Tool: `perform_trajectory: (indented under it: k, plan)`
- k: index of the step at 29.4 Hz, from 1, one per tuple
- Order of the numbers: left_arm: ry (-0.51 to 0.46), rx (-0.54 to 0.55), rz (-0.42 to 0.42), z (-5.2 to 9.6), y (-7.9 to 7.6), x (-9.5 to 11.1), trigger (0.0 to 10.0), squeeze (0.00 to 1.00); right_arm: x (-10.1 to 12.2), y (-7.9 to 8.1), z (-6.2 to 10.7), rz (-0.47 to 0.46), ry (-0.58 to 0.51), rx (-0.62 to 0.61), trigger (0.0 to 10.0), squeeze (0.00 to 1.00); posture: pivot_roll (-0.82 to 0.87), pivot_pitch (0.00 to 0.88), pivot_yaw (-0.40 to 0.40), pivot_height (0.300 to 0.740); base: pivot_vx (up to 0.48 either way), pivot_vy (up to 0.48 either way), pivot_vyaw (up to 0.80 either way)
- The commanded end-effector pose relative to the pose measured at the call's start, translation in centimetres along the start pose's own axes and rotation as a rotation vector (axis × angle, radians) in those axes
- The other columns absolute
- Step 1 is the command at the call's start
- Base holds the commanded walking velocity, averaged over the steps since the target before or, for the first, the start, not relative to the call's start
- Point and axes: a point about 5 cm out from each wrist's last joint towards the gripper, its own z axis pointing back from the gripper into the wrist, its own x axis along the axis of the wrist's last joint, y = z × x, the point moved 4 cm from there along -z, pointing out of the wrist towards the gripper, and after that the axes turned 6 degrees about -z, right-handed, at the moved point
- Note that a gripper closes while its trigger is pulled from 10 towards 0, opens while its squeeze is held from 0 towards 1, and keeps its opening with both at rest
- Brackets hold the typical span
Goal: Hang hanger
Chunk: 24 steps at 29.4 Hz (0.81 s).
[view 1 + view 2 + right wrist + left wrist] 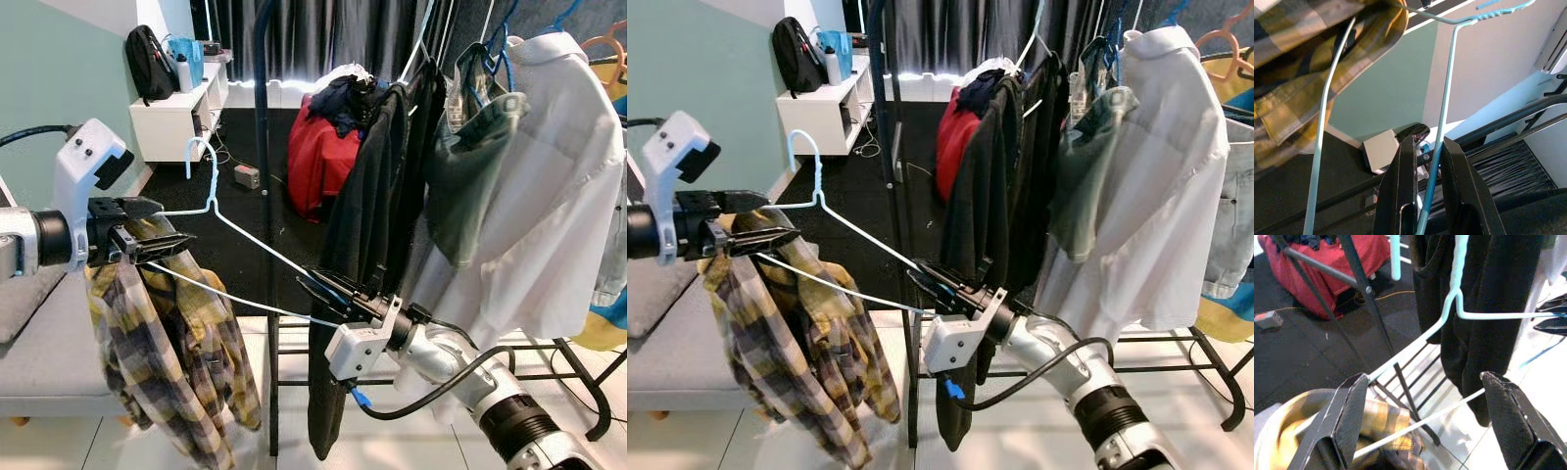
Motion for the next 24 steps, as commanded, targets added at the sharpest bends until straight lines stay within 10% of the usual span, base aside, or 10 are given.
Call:
perform_trajectory:
  k: [1, 12, 19, 23, 24]
  plan:
    - [-0.002, 0.0, -0.03, 0.6, -0.1, 0.6, 10.0, 0.0, 0.8, -1.3, -0.6, 0.01, -0.05, -0.068, 10.0, 0.0, 0.07, 0.077, 0.012, 0.74, 0.0, 0.0, 0.0]
    - [0.054, 0.162, -0.022, 4.0, 1.5, -0.6, 10.0, 0.0, 0.2, -1.6, -0.2, 0.017, -0.019, -0.081, 10.0, 0.0, 0.08, 0.084, 0.015, 0.74, 0.0, 0.0, 0.0]
    - [0.152, 0.18, 0.112, 4.2, -1.3, -4.8, 10.0, 0.0, 0.0, -1.7, -0.2, 0.017, -0.008, -0.087, 10.0, 0.0, 0.07, 0.094, 0.015, 0.74, 0.0, 0.0, 0.0]
    - [0.135, 0.222, 0.181, 3.8, -2.2, -5.7, 10.0, 0.16, 0.1, -1.8, -0.2, 0.018, -0.009, -0.091, 10.0, 0.0, 0.07, 0.097, 0.014, 0.74, 0.0, 0.0, 0.0]
    - [0.121, 0.244, 0.198, 3.8, -2.3, -5.8, 10.0, 0.61, 0.1, -1.8, -0.2, 0.018, -0.01, -0.092, 10.0, 0.0, 0.07, 0.097, 0.012, 0.74, 0.0, 0.0, 0.0]
